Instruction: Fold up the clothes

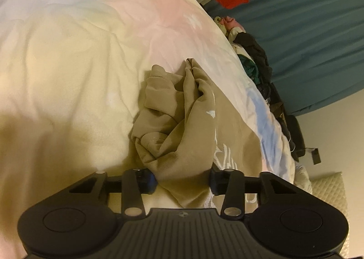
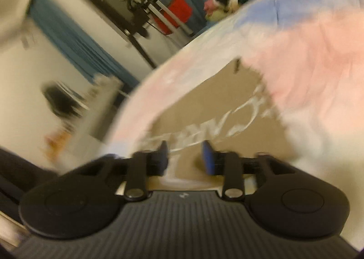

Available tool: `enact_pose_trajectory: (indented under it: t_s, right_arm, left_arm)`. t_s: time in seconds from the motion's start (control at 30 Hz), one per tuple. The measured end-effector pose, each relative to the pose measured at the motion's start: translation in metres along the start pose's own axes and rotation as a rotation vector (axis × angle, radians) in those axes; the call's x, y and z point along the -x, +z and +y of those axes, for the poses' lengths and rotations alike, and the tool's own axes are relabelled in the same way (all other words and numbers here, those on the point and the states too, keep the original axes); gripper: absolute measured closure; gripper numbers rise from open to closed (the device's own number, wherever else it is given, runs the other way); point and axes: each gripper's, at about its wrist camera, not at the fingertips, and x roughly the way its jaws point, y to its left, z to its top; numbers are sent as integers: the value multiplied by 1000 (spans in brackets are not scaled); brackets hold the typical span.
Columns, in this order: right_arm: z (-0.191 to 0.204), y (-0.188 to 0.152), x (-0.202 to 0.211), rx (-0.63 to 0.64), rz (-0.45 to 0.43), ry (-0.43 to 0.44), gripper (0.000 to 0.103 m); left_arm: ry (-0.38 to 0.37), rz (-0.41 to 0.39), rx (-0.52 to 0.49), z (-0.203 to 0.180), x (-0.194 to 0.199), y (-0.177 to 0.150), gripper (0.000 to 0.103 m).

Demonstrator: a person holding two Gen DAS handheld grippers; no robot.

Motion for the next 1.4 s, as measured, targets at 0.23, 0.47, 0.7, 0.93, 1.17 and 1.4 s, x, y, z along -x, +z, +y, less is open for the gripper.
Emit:
enact_pose_trajectory:
  t_s: [0.23,0.47,0.7,0.93,1.17,1.4]
  right_arm:
    - [-35,-14,-28,-334,139,153,19]
    - [-58,-19,-37,-501,125,164,21]
    - [-78,-21,-41,-619,68,136,33]
    - [-87,-23,-42,-653,45,95,68]
    - [-71,-11,-20,-584,-30,129,84]
    - [-41,15,18,-491,-127,129,85]
  left_arm:
    - [-4,-11,8,-2,1,-4,66]
    - [-24,-25,12,-3,4,-3,68]
    - [-69,-39,27,-3,10,-2,70]
    - [-62,-32,51,1,7,-2,70]
    - [-119,-21,49,-13,19,3,72]
    - [-185,20,33,-42,31,13,73]
